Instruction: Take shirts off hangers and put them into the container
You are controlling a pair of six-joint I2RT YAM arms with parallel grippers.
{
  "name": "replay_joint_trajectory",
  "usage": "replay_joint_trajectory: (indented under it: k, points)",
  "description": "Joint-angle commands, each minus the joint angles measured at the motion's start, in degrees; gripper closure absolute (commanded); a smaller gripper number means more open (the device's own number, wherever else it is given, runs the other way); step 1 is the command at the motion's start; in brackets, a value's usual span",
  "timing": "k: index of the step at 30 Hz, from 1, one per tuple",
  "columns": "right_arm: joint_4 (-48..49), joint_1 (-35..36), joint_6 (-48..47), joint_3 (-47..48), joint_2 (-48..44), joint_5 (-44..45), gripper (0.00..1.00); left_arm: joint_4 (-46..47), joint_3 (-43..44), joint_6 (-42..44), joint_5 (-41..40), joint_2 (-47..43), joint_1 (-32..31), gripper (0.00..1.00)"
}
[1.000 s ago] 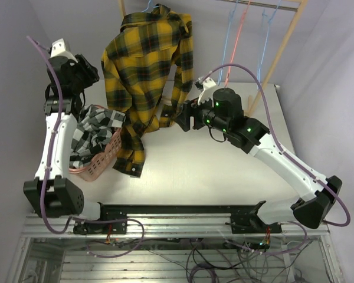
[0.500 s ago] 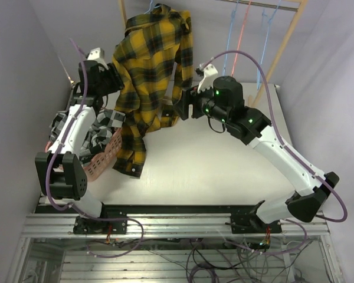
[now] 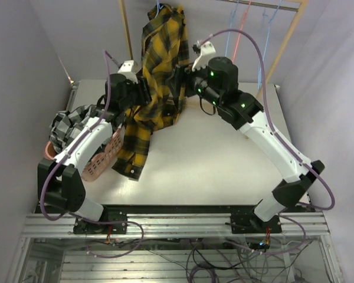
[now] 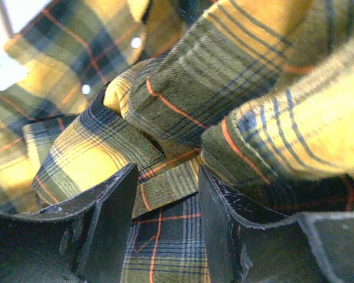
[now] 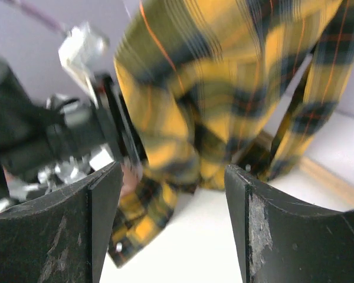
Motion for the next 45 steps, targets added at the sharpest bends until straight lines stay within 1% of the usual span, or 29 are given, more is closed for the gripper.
replay_joint_trajectory:
  k: [1, 4, 7, 12, 17, 19, 24, 28, 37, 42, 45]
  points:
    - [1.32, -0.33, -2.01, 11.01, 6.6, 1.45, 0.3, 5.53, -2.81, 1.21, -2.38, -2.87, -4.58, 0.43]
    - [0.07, -1.15, -2.4, 18.27, 12.38, 1.07, 0.3, 5.37, -3.61, 1.92, -4.07, -3.09, -6.72, 0.43]
    - [-0.56, -2.93, -1.6, 24.13, 16.57, -1.36, 0.3, 5.15, -3.93, 2.2, -4.63, -2.93, -7.96, 0.43]
    - [2.82, -4.77, 0.51, 25.86, 19.38, -4.62, 0.33, 4.64, -3.72, 3.55, -6.35, -2.77, -9.75, 0.43]
    - [2.36, -5.21, 1.29, 31.52, 23.4, -6.73, 0.35, 5.25, -3.58, 3.27, -6.12, -2.06, -10.6, 0.43]
    - [3.38, -5.21, 1.8, 30.51, 22.92, -6.62, 0.36, 5.75, -3.56, 3.07, -6.15, -1.46, -11.16, 0.44]
    - [6.45, -5.21, 1.49, 22.87, 17.6, -4.78, 0.36, 6.43, -3.31, 3.02, -6.74, 0.16, -13.12, 0.44]
    - [7.12, -5.21, 1.05, 20.45, 15.13, -4.12, 0.37, 6.88, -3.18, 3.4, -7.3, 1.24, -14.88, 0.44]
    - [6.07, -5.19, 0.44, 22.88, 16.57, -3.69, 0.4, 5.76, -1.07, 5.42, -10.64, 4.42, -19.86, 0.44]
    - [3.92, -5.3, -0.7, 25.8, 19.54, -1.49, 0.46, 5.37, -0.61, 6.53, -12.19, 5.13, -21.41, 0.44]
    - [2.47, -5.55, -1.05, 28.01, 21.68, 0.47, 0.57, 4.76, -0.27, 6.89, -12.47, 5.41, -21.55, 0.44]
